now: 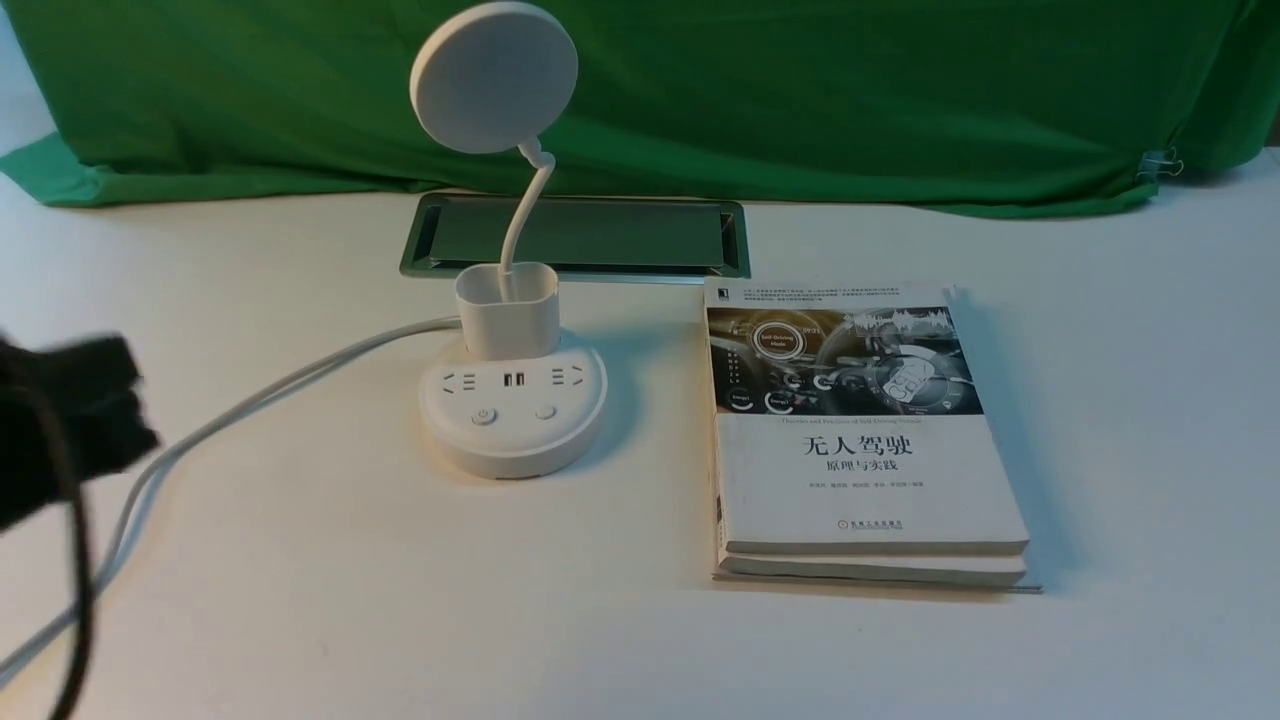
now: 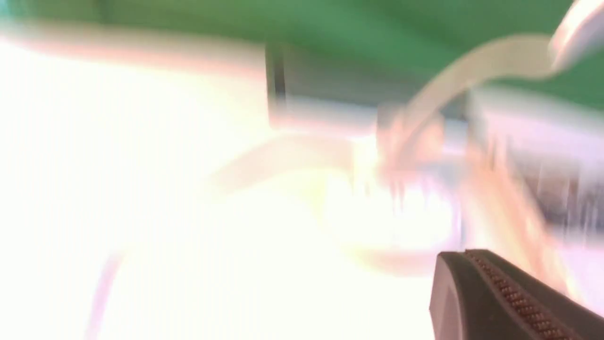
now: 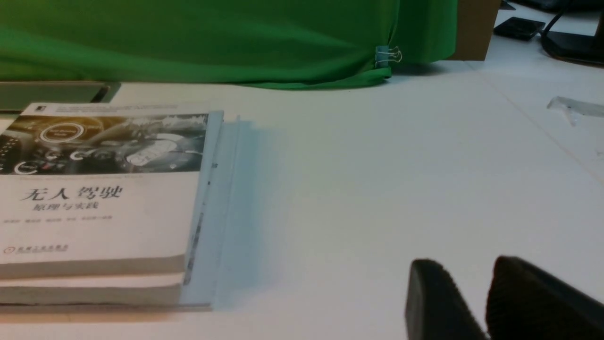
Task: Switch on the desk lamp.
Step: Use the left arm to press the button switch on the lamp holder
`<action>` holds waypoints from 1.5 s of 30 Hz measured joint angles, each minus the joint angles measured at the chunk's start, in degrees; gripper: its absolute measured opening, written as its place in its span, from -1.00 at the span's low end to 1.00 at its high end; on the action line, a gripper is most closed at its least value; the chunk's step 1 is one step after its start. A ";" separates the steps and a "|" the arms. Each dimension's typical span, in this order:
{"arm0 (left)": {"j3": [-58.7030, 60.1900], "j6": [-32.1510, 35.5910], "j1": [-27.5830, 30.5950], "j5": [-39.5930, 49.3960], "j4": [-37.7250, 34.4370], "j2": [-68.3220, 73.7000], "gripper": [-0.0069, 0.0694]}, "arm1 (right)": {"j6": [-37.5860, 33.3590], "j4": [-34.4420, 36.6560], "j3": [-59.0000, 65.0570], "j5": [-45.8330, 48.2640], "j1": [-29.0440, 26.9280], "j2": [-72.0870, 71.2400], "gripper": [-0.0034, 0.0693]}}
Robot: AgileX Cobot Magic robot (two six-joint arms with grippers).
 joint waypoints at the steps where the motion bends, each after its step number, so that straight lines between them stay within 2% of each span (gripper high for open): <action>1: -0.84 3.78 0.00 2.84 -4.05 3.95 -0.81 | 0.00 0.00 0.00 0.00 0.00 0.00 -0.25; 5: -5.45 16.54 -0.62 10.26 -17.49 16.92 -0.81 | 0.00 0.00 0.00 0.00 0.00 0.00 -0.25; 8: -9.47 20.57 -4.45 11.49 -20.62 24.61 -0.82 | 0.00 0.00 0.00 0.00 0.00 0.00 -0.25; 9: -11.28 20.50 -6.82 10.85 -19.65 27.46 -0.82 | 0.00 0.00 0.00 0.00 0.00 0.00 -0.25; 11: -16.51 13.48 -13.34 8.43 -10.43 34.24 -0.82 | 0.00 0.00 0.00 0.00 0.00 0.00 -0.25; 12: -16.94 11.75 -13.80 8.14 -8.39 34.77 -0.82 | 0.00 0.00 0.00 0.00 0.00 0.00 -0.25; 14: -23.03 -0.04 -18.63 6.98 6.04 41.96 -0.82 | 0.00 0.00 0.00 0.00 0.00 0.00 -0.25; 18: -29.90 -12.43 -20.76 5.33 20.54 50.33 -0.82 | 0.00 0.00 0.00 0.00 0.00 0.00 -0.25; 23: -35.12 -15.16 -20.98 3.75 25.91 57.55 -0.82 | 0.00 0.00 0.00 0.00 0.00 0.00 -0.25; 30: -36.15 -20.42 -20.98 -0.08 33.31 61.32 -0.82 | 0.00 0.00 0.00 0.00 0.00 0.00 -0.25; 36: -36.37 -21.26 -20.98 -3.21 35.61 62.22 -0.82 | 0.00 0.00 0.00 0.00 0.00 0.00 -0.25; 45: -36.49 -21.31 -20.98 -2.84 35.80 62.83 -0.82 | 0.00 0.00 0.00 0.00 0.00 0.00 -0.25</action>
